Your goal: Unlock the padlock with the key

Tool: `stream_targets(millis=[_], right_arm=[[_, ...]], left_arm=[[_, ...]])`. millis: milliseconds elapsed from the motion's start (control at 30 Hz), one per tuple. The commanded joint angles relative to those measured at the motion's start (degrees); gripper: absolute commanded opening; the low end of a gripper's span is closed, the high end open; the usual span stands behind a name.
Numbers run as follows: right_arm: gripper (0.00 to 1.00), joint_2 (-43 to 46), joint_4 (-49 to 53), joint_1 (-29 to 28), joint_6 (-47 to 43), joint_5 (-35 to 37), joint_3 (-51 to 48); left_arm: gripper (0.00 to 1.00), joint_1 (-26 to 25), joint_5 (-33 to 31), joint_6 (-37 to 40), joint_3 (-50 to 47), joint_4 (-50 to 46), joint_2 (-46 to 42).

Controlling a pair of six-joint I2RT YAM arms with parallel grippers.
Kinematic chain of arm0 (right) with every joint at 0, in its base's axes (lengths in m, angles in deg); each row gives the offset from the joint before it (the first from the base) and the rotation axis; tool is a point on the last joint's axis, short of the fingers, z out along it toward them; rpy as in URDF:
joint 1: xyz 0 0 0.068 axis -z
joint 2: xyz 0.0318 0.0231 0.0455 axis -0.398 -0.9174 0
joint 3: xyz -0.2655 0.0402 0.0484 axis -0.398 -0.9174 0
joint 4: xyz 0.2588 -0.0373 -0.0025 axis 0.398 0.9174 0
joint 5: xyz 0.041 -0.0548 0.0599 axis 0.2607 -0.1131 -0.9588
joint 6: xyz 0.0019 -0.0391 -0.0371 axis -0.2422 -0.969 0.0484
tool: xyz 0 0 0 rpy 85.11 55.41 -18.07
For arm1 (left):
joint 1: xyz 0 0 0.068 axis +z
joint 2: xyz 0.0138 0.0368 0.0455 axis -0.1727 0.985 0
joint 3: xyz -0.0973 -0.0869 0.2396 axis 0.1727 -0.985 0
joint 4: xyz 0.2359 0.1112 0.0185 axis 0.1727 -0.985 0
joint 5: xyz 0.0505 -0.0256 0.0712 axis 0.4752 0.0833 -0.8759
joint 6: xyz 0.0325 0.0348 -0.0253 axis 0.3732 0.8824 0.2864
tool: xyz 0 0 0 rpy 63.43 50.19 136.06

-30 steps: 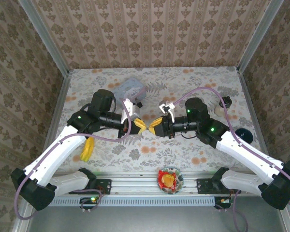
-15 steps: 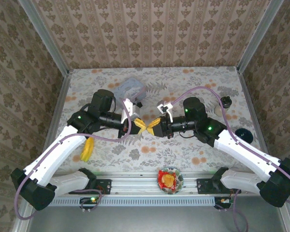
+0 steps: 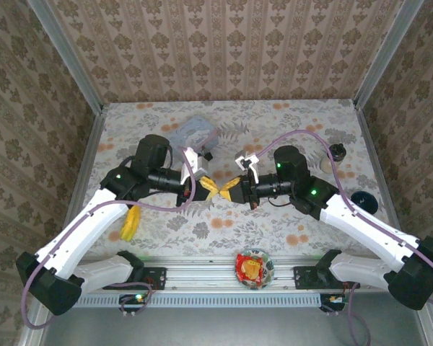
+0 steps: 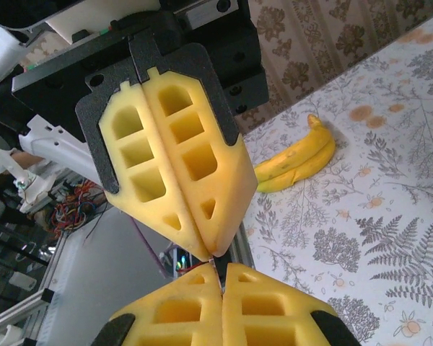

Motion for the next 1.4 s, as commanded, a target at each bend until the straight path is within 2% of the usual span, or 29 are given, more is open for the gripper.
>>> stream_targets(millis=[0, 33, 100, 233, 333, 500, 600, 800, 900, 1167, 1367], right_arm=[[0.00, 1.88, -0.08, 0.83, 0.94, 2.75, -1.91], [0.00, 2.24, -0.07, 1.01, 1.19, 3.59, -2.11], [0.00, 2.85, 0.17, 1.36, 1.64, 5.20, -2.40], [0.00, 3.50, 3.29, 2.06, 2.86, 9.72, -2.16], [0.00, 3.53, 6.28, 2.25, 4.72, 14.81, -1.49], [0.00, 3.09, 11.28, 3.45, 9.09, 22.17, -0.31], [0.00, 2.50, 14.19, 4.96, 12.01, 24.89, 0.40], [0.00, 0.50, 16.64, 9.88, 17.38, 23.49, -0.14], [0.00, 0.08, 16.99, 11.32, 18.32, 23.62, -1.40], [0.00, -0.37, 17.50, 12.70, 18.83, 24.37, -2.66], [0.00, 0.15, 18.48, 12.97, 19.13, 25.62, -3.01]], left_arm=[[0.14, 1.35, 0.59, -3.16, -0.79, 4.25, -2.07], [0.29, 1.79, 0.03, -4.58, -1.30, 5.68, -2.45], [0.48, 2.81, -1.33, -7.94, -2.57, 9.46, -3.33], [0.77, 4.87, -8.18, -16.02, -6.10, 18.10, -6.18], [0.99, 5.37, -17.27, -21.08, -8.16, 21.87, -8.17], [1.00, 5.20, -37.29, -30.72, -10.16, 23.45, -7.25], [1.00, 4.22, -46.28, -36.49, -11.25, 22.80, -4.21], [1.00, -0.07, -65.41, -48.03, -13.85, 22.95, 3.19], [0.98, -0.75, -70.04, -54.81, -12.97, 22.42, 8.32], [0.92, -2.24, -73.05, -66.07, -4.29, 18.65, 25.24], [0.90, -3.48, -80.18, -69.65, 7.09, 9.92, 37.42]])
